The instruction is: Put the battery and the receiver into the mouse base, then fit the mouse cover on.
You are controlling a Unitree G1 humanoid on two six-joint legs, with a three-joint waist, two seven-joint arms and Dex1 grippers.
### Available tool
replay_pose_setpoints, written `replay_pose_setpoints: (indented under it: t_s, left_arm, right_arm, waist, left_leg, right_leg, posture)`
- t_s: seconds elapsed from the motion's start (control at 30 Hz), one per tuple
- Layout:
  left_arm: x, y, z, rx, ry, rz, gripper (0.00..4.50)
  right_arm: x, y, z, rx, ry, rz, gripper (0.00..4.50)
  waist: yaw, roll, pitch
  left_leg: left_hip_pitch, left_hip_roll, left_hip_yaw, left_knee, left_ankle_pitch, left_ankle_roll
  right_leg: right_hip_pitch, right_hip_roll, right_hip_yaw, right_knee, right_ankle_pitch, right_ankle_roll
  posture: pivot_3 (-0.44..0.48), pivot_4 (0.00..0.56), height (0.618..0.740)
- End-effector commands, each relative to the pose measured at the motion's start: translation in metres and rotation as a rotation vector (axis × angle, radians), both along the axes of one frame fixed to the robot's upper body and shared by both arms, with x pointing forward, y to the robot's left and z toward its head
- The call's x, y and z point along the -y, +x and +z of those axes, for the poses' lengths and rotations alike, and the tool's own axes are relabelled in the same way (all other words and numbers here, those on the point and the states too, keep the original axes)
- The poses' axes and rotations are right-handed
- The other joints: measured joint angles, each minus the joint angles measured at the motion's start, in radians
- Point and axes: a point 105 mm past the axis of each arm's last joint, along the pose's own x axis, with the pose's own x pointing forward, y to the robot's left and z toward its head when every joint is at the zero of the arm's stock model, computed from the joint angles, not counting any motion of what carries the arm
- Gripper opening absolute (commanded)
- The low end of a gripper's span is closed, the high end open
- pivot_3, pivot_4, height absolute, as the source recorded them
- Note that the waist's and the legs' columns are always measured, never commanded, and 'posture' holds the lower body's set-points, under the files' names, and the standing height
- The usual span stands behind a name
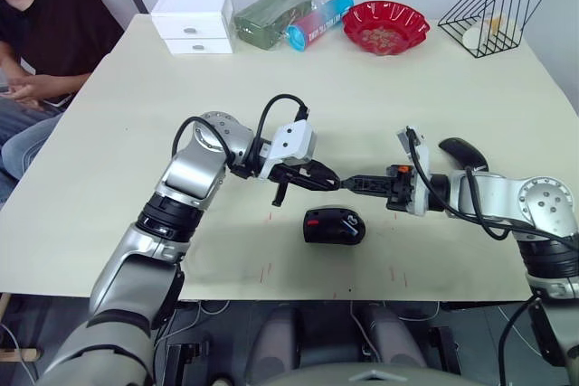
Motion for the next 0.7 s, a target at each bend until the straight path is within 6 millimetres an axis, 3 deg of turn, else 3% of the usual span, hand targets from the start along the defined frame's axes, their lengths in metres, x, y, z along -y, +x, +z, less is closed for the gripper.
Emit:
replay_pose_setpoints:
  t_s: [0.03, 0.33, 0.57, 0.7]
  left_arm:
    - [0.003, -0.002, 0.008, 0.037, -0.015, -0.019, 0.08]
    - [0.003, -0.002, 0.007, 0.022, -0.03, -0.008, 0.08]
    - [-0.001, -0.006, 0.005, 0.008, -0.043, 0.0, 3.35]
    - [-0.01, -0.009, 0.001, -0.019, -0.036, 0.015, 4.48]
  right_arm:
    - [-0.002, -0.001, 0.008, 0.016, 0.019, 0.017, 0.14]
    - [-0.004, -0.001, 0.01, 0.019, 0.032, 0.026, 0.14]
    - [0.001, 0.001, 0.013, 0.026, 0.056, 0.005, 0.0]
    - [0.01, -0.001, 0.015, 0.046, 0.045, -0.003, 0.0]
  waist:
    - [0.0, 0.0, 0.0]
    - [0.0, 0.0, 0.0]
    - [0.0, 0.0, 0.0]
    - [0.0, 0.0, 0.0]
  left_leg:
    - [0.0, 0.0, 0.0, 0.0, 0.0, 0.0]
    - [0.0, 0.0, 0.0, 0.0, 0.0, 0.0]
    - [0.0, 0.0, 0.0, 0.0, 0.0, 0.0]
    - [0.0, 0.0, 0.0, 0.0, 0.0, 0.0]
  right_leg:
    - [0.0, 0.0, 0.0, 0.0, 0.0, 0.0]
    - [0.0, 0.0, 0.0, 0.0, 0.0, 0.0]
    - [0.0, 0.0, 0.0, 0.0, 0.0, 0.0]
    - [0.0, 0.0, 0.0, 0.0, 0.0, 0.0]
  posture:
    - [0.0, 0.15, 0.74]
    - [0.0, 0.15, 0.74]
    - [0.0, 0.15, 0.74]
    - [0.0, 0.15, 0.74]
